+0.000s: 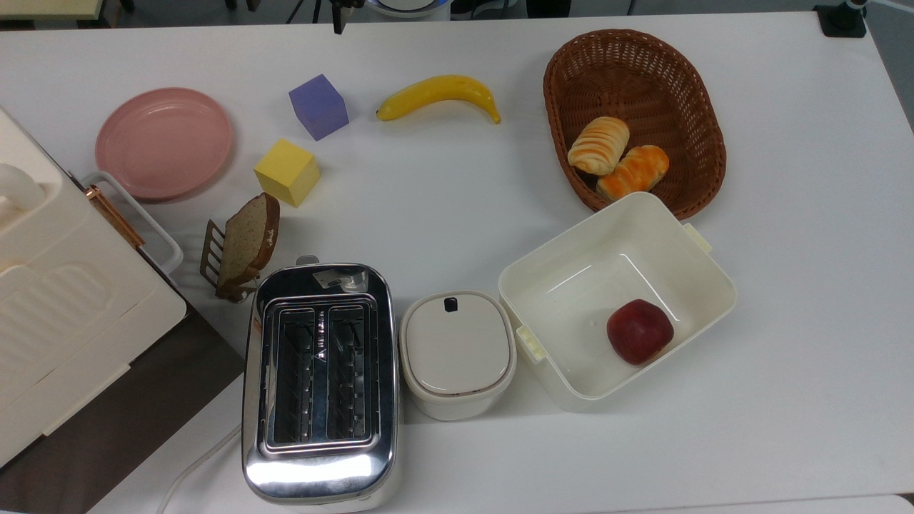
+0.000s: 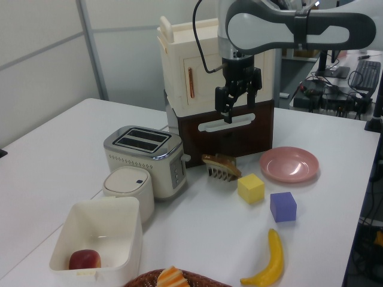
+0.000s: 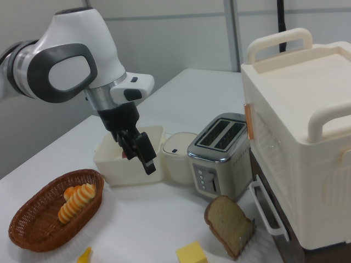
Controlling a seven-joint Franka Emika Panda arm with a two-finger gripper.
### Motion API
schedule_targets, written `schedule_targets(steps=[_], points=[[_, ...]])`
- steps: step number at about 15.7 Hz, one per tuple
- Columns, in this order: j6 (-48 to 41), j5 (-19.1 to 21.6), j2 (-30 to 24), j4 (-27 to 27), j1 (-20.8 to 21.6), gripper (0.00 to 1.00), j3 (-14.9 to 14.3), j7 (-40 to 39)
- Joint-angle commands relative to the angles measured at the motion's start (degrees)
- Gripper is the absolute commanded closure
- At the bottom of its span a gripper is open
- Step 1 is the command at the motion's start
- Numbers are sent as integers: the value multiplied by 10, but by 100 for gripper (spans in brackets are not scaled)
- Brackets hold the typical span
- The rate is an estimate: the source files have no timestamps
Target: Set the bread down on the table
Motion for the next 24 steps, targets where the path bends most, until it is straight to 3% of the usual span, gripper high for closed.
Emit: schedule_targets(steps=[1,3,4,5,24], points=[[-9,13,0,8,6,0,-8,-20],[-9,19,7,8,4,0,-10,-28],[-9,49,6,7,1,0,-17,-31],[-10,53,6,8,1,0,-17,-28],[-7,55,3,-3,6,0,-17,-24]])
